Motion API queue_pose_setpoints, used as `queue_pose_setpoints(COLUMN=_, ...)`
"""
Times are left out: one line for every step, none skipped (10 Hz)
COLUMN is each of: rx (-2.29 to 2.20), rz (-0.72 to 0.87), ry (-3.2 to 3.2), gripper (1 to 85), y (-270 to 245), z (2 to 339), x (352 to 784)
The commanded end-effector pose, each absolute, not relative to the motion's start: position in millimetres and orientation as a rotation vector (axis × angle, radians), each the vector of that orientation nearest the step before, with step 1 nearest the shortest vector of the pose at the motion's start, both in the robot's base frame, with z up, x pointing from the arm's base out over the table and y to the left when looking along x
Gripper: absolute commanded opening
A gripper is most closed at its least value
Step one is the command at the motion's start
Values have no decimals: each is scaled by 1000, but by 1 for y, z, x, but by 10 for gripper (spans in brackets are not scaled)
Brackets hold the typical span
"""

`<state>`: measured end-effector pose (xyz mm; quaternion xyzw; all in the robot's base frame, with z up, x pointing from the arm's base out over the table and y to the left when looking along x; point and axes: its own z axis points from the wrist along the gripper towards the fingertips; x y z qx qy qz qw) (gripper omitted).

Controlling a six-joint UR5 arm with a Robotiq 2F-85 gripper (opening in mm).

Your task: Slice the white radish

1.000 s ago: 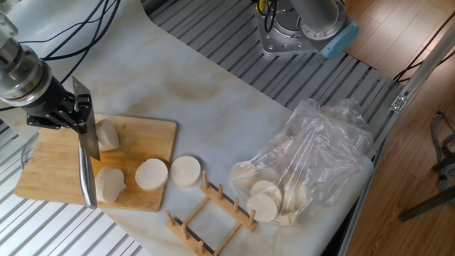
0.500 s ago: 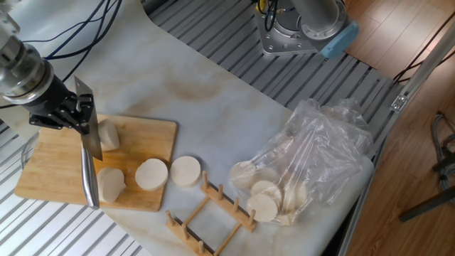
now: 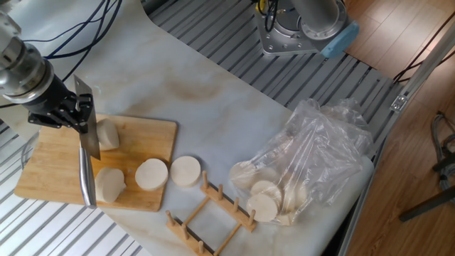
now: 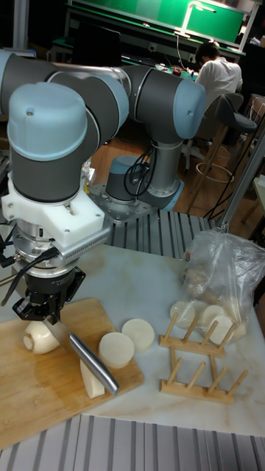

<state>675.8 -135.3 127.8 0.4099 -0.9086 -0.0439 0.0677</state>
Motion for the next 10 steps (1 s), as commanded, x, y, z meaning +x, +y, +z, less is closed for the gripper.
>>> queue_pose_setpoints(rx=1192, rz=-122, ry=-2721, gripper=13, y=-137, z=128, x=669)
queue_pose_setpoints(rx=1190, rz=-122, ry=-2721, gripper=13, y=-136, z=130, x=669)
queue_pose_setpoints(rx=1193, rz=-105, ry=-2732, gripper=13, y=-135, z=136, x=675)
queue_pose_setpoints(rx=1190, rz=-108, ry=-2736, gripper=13, y=-133, z=137, x=676)
queue_pose_setpoints(rx=1185, rz=-121, ry=-2752, gripper=13, y=-127, z=132, x=676)
queue_pose_setpoints(rx=1180, rz=-142, ry=-2777, gripper=13, y=-118, z=126, x=677)
queue_pose_setpoints(rx=1181, rz=-149, ry=-2800, gripper=13, y=-112, z=123, x=680)
queue_pose_setpoints(rx=1179, rz=-160, ry=-2807, gripper=13, y=-109, z=124, x=682)
queue_pose_setpoints(rx=1174, rz=-147, ry=-2797, gripper=13, y=-111, z=129, x=682)
queue_pose_setpoints(rx=1173, rz=-138, ry=-2790, gripper=13, y=-114, z=132, x=682)
